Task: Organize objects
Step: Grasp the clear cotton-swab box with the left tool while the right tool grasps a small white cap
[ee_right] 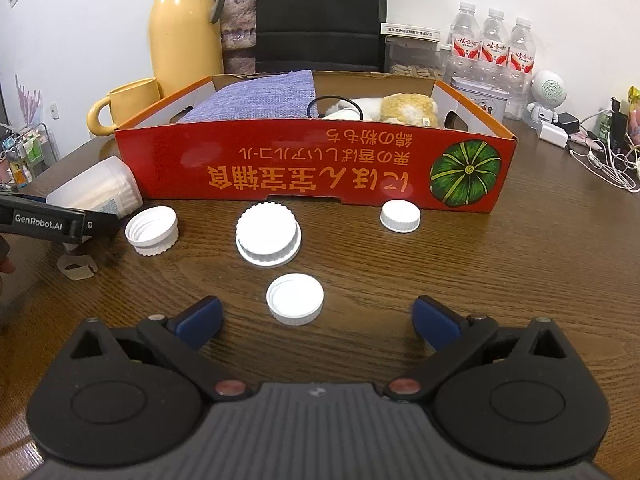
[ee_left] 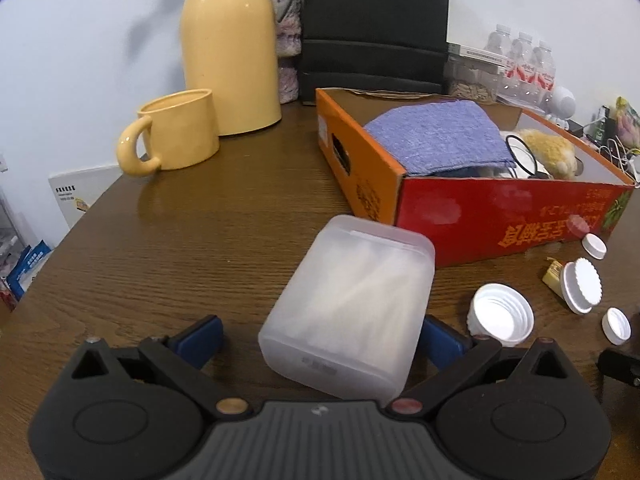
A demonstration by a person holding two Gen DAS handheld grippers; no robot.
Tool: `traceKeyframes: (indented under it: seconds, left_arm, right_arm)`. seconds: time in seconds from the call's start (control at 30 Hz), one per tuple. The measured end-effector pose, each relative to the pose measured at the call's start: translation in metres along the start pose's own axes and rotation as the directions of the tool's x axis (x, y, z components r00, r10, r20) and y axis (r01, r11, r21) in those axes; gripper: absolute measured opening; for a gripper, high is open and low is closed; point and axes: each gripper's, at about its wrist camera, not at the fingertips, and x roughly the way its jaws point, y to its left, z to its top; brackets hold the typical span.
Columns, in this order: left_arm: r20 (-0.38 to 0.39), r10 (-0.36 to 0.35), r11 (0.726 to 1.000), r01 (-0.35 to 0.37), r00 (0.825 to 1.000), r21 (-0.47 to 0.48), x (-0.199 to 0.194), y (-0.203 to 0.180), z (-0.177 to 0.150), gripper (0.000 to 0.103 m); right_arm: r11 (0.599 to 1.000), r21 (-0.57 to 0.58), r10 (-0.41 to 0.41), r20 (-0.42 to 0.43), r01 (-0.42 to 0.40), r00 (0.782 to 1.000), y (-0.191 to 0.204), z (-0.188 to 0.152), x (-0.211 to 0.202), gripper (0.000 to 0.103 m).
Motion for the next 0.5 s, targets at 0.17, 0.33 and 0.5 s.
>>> traceKeyframes:
  seconds: [0.17, 0.33, 0.5]
  left_arm:
    - [0.0, 0.0, 1.0, 0.0, 1.0, -0.003, 0.002, 0.0, 0.002, 0.103]
    - [0.057, -0.012, 1.0, 0.012, 0.998, 0.008, -0.002, -0.004, -0.004, 0.089]
    - [0.1, -0.039, 0.999, 0.039, 0.994, -0.001, -0.01, -0.008, -0.008, 0.07]
  right_arm:
    - [1.0, 0.0, 0.0, 0.0, 0.0, 1.0, 0.0, 0.0, 0.0, 0.103]
    - [1.0, 0.002, -0.001, 0.001, 0.001, 1.0, 0.0, 0.0, 0.0, 0.103]
    - [0.999, 0.023, -0.024, 0.02, 0.023, 1.0, -0.001, 0.001, -0.001, 0.079]
